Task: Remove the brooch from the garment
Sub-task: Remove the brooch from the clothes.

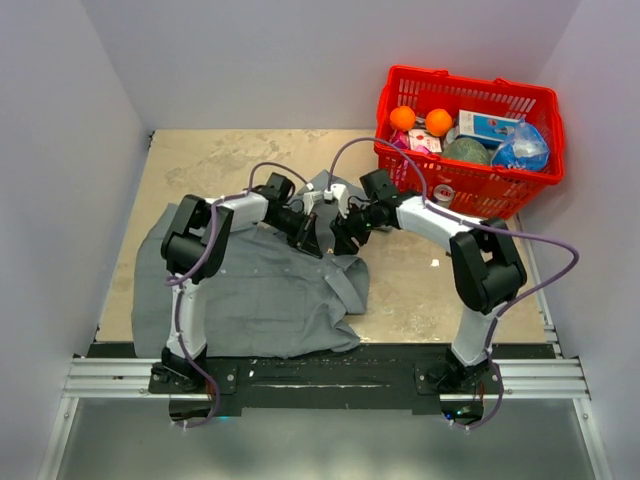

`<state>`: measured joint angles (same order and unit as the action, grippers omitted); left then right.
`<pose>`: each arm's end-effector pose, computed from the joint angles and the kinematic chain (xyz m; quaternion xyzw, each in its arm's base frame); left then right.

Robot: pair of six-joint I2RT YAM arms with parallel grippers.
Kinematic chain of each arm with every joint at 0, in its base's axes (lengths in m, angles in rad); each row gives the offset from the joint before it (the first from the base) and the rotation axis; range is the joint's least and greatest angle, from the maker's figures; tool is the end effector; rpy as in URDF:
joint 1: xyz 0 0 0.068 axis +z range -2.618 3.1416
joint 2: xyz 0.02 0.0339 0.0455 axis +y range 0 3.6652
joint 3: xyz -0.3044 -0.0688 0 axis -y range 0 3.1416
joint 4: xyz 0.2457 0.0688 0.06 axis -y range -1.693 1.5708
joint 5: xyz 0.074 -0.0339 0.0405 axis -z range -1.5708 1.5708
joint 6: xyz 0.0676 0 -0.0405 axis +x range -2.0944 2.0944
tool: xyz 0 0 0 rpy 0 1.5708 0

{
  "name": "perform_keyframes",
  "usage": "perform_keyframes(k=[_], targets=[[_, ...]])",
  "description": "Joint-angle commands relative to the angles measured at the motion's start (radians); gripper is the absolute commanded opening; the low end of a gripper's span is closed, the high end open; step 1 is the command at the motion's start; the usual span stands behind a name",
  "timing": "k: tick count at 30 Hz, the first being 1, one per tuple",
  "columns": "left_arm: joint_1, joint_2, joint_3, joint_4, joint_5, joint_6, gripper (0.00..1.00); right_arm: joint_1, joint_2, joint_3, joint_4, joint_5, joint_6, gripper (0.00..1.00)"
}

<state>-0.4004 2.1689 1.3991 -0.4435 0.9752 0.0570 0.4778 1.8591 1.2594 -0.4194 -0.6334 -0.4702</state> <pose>0.3914 -0.2265 0.1323 0.2782 0.8279 -0.4811 0.0760 0.3462 0.2243 0.2068 -0.4928 0.7748 0.3006 0.2577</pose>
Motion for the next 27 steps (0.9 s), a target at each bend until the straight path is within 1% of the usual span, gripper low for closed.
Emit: perform_keyframes(k=[1,2,4,6,7,8,9,10,12,13,14,15,17,18,21,22,24,25,26,27], targets=[[-0.006,-0.176,0.012,0.051,0.004,0.125,0.0,-0.014,-0.118,0.052,0.04,0.026,0.102,0.59],[-0.006,-0.243,0.0,0.077,-0.012,0.141,0.0,-0.022,-0.135,0.054,0.057,0.009,0.128,0.59],[-0.006,-0.299,-0.031,0.098,-0.047,0.171,0.0,-0.048,-0.162,0.066,0.088,-0.005,0.218,0.59],[-0.012,-0.377,-0.078,0.132,-0.078,0.184,0.0,-0.083,-0.161,0.107,0.087,-0.026,0.281,0.58],[-0.015,-0.408,-0.103,0.152,-0.11,0.194,0.0,-0.097,-0.149,0.119,0.088,-0.035,0.351,0.57],[-0.026,-0.467,-0.127,0.196,-0.124,0.201,0.0,-0.108,-0.138,0.141,0.088,-0.049,0.385,0.57],[-0.035,-0.497,-0.174,0.213,-0.139,0.21,0.0,-0.117,-0.127,0.147,0.1,-0.058,0.421,0.57],[-0.049,-0.526,-0.198,0.224,-0.171,0.248,0.0,-0.131,-0.108,0.149,0.117,-0.066,0.506,0.57],[-0.101,-0.595,-0.274,0.23,-0.2,0.312,0.0,-0.142,-0.083,0.141,0.165,-0.104,0.577,0.58],[-0.124,-0.616,-0.305,0.227,-0.249,0.392,0.0,-0.142,-0.072,0.137,0.178,-0.107,0.625,0.57],[-0.173,-0.648,-0.337,0.217,-0.277,0.438,0.0,-0.142,-0.061,0.121,0.197,-0.111,0.642,0.57],[-0.198,-0.664,-0.412,0.227,-0.303,0.513,0.0,-0.14,-0.061,0.112,0.226,-0.111,0.65,0.57],[-0.26,-0.684,-0.491,0.252,-0.383,0.581,0.0,-0.133,-0.055,0.086,0.241,-0.103,0.642,0.56],[-0.27,-0.681,-0.537,0.252,-0.412,0.615,0.0,-0.127,-0.055,0.08,0.237,-0.1,0.637,0.56],[-0.282,-0.63,-0.581,0.275,-0.467,0.615,0.0,-0.123,-0.066,0.041,0.225,-0.089,0.624,0.56],[-0.284,-0.606,-0.583,0.269,-0.471,0.612,0.09,-0.123,-0.072,0.025,0.212,-0.08,0.604,0.56],[-0.282,-0.603,-0.588,0.27,-0.463,0.575,0.21,-0.125,-0.096,0.011,0.182,-0.071,0.584,0.56],[-0.282,-0.621,-0.589,0.273,-0.454,0.563,0.34,-0.123,-0.106,0.006,0.174,-0.072,0.552,0.56],[-0.278,-0.639,-0.588,0.273,-0.445,0.548,0.38,-0.122,-0.115,0.005,0.151,-0.083,0.532,0.55],[-0.275,-0.662,-0.583,0.275,-0.428,0.509,0.42,-0.113,-0.139,0.008,0.137,-0.081,0.477,0.54]])
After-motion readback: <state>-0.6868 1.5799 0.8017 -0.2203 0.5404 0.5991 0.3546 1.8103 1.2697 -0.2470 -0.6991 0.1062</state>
